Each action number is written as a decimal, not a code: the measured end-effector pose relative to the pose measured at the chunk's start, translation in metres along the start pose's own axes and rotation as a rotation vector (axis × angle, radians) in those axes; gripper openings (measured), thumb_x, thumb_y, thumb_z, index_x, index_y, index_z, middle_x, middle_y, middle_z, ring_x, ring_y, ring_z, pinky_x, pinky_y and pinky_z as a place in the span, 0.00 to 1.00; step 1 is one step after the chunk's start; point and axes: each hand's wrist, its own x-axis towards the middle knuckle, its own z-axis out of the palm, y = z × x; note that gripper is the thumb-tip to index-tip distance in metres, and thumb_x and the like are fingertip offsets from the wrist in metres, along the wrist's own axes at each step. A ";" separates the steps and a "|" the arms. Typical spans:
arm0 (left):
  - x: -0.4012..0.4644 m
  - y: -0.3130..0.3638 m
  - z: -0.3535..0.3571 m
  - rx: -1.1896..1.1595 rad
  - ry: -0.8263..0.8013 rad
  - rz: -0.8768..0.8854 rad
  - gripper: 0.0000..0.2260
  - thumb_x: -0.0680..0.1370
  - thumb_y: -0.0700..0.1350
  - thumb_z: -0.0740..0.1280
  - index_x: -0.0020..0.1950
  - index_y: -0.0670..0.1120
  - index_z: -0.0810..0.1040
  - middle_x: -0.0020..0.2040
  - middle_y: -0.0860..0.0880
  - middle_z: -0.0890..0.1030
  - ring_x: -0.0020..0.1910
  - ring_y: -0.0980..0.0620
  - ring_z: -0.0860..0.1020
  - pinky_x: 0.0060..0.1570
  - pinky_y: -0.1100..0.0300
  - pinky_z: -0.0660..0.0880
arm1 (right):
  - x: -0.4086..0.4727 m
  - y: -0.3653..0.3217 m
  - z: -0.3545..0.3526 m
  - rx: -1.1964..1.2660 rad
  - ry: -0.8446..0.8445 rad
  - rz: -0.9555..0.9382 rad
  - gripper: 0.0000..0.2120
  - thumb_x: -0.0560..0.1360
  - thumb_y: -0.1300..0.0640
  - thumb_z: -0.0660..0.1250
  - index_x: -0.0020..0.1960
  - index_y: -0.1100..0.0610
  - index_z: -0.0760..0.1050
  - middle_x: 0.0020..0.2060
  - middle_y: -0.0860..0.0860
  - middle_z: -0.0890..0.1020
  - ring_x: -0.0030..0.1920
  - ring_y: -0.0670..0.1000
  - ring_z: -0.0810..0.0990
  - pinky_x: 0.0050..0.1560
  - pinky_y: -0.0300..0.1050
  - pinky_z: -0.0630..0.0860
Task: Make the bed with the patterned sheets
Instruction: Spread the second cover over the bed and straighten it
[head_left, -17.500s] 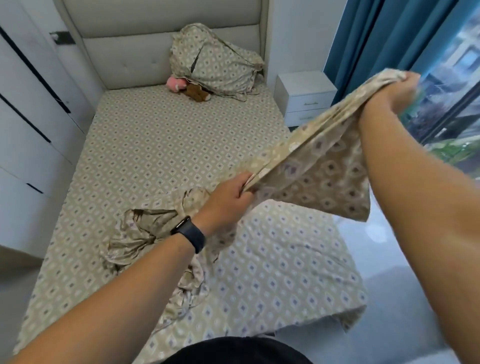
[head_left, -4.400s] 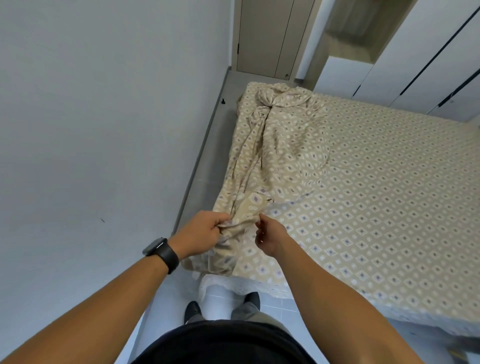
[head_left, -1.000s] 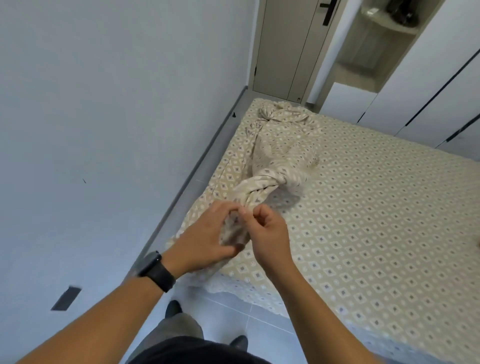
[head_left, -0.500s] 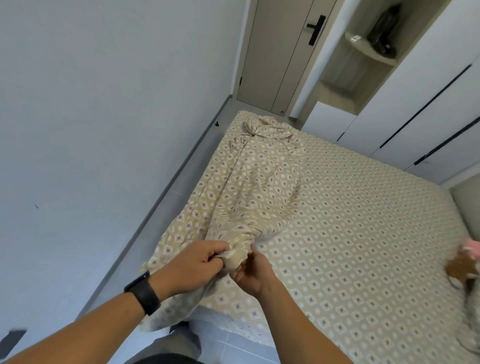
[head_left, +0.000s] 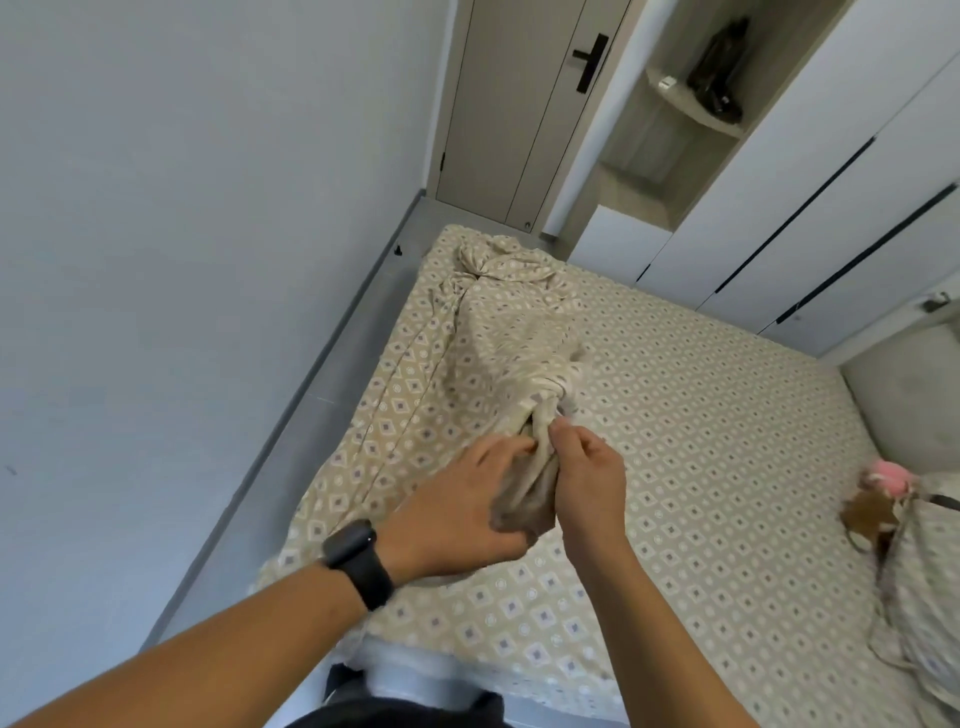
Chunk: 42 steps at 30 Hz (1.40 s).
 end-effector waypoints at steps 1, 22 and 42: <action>0.009 0.004 0.005 0.038 0.065 0.009 0.26 0.74 0.52 0.70 0.70 0.57 0.65 0.59 0.59 0.73 0.52 0.58 0.74 0.47 0.62 0.73 | 0.000 -0.001 0.000 0.000 -0.032 -0.008 0.21 0.81 0.51 0.66 0.33 0.60 0.70 0.29 0.54 0.71 0.32 0.51 0.69 0.36 0.49 0.69; 0.073 0.062 0.031 -0.103 0.302 -0.220 0.06 0.81 0.43 0.63 0.46 0.52 0.73 0.34 0.55 0.77 0.30 0.59 0.71 0.33 0.59 0.67 | 0.135 0.087 -0.107 -0.104 0.053 -0.013 0.10 0.85 0.54 0.52 0.56 0.50 0.72 0.49 0.48 0.78 0.53 0.54 0.78 0.47 0.45 0.72; 0.173 0.156 0.182 0.298 0.181 0.022 0.17 0.79 0.55 0.66 0.67 0.59 0.69 0.55 0.56 0.80 0.50 0.55 0.77 0.49 0.52 0.77 | 0.165 0.017 -0.281 -0.426 -0.347 -0.577 0.12 0.81 0.63 0.61 0.48 0.47 0.74 0.38 0.46 0.80 0.39 0.42 0.76 0.38 0.32 0.68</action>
